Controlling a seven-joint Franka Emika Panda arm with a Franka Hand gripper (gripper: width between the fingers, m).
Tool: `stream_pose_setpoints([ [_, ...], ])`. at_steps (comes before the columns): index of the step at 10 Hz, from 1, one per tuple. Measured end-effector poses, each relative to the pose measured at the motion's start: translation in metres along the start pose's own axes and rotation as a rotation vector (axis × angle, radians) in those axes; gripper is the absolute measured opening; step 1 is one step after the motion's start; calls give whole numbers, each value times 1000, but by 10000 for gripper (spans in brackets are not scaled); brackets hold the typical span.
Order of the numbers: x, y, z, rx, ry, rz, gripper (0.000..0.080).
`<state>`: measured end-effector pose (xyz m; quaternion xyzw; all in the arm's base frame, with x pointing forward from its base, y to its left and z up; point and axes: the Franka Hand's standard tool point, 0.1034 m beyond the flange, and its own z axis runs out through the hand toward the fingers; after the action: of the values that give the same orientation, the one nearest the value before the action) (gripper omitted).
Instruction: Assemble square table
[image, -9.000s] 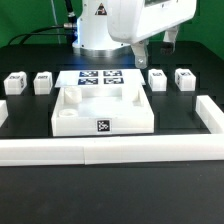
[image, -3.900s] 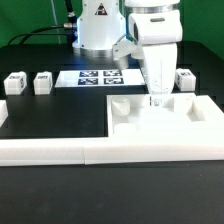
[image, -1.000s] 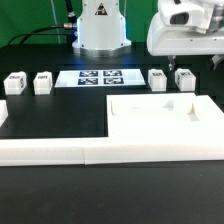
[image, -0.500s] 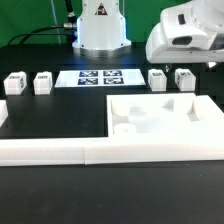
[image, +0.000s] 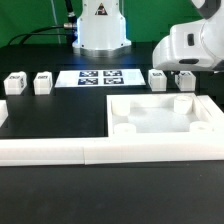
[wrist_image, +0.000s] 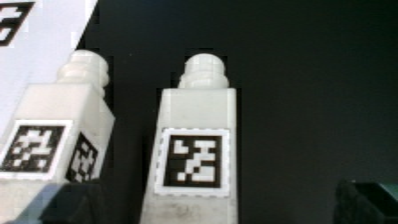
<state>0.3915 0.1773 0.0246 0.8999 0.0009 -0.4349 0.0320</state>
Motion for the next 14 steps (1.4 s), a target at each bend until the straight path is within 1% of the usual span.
stream_pose_setpoints([
  [1,-1,0,10,-5,-13,0,649],
  [3,-1,-1,24,-12,-29,-2,649],
  [5,1,1,27,-11,-35,3,649],
  [6,1,1,27,-11,-35,2,528],
  [7,1,1,27,-11,-35,2,528],
  [8,1,1,27,-11,-35,2,345],
  [9,1,1,27,-11,-35,2,285],
  [13,1,1,27,-11,-35,2,285],
  [14,-2,5,21,-17,-39,-26,285],
])
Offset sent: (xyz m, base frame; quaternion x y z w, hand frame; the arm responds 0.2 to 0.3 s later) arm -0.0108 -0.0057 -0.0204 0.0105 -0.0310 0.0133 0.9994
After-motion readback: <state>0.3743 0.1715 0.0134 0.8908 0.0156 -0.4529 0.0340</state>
